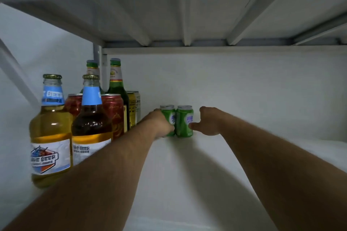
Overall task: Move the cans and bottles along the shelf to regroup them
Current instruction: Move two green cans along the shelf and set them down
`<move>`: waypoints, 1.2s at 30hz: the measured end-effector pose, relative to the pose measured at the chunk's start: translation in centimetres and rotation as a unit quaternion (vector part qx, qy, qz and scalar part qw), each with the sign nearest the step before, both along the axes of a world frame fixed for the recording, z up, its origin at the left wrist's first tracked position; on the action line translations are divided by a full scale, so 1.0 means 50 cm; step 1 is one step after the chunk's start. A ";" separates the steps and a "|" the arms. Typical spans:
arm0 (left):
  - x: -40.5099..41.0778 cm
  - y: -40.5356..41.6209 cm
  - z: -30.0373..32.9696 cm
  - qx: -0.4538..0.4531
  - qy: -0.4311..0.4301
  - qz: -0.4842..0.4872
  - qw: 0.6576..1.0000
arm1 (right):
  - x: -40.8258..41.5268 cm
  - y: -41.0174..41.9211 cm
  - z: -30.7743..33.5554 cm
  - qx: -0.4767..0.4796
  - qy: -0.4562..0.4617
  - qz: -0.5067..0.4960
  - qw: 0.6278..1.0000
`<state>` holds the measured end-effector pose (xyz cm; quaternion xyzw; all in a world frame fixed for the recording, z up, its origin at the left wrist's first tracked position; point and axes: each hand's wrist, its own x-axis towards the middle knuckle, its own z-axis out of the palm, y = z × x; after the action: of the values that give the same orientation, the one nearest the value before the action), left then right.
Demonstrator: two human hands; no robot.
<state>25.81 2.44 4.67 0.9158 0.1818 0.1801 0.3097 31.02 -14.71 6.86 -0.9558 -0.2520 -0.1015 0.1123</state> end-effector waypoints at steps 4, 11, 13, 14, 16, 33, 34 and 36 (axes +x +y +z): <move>0.054 0.032 -0.008 -0.041 -0.011 -0.002 0.999 | 0.079 0.034 0.002 0.041 0.040 0.014 0.998; 0.143 0.071 -0.022 -0.142 -0.033 -0.001 0.989 | 0.149 0.057 -0.013 0.194 0.163 0.050 0.966; 0.154 0.079 -0.032 -0.153 -0.026 -0.002 0.988 | 0.173 0.067 -0.024 0.255 0.196 0.079 0.944; 0.156 0.081 -0.037 -0.155 -0.024 -0.003 0.988 | 0.180 0.073 -0.028 0.281 0.209 0.095 0.932; 0.153 0.083 -0.043 -0.161 -0.028 -0.005 0.987 | 0.190 0.083 -0.035 0.324 0.221 0.119 0.912; 0.005 0.000 0.007 -0.196 -0.142 -0.090 0.966 | 0.022 -0.060 0.055 0.445 0.088 0.071 0.888; -0.012 -0.012 0.008 -0.199 -0.147 -0.105 0.963 | -0.005 -0.080 0.058 0.450 0.076 0.066 0.887; -0.043 -0.037 0.008 -0.205 -0.155 -0.132 0.957 | -0.061 -0.122 0.063 0.462 0.054 0.049 0.884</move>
<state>23.68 0.61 5.07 0.8091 0.0419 0.2361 0.5365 27.96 -20.83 10.00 -0.7861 -0.2162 -0.1490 0.5596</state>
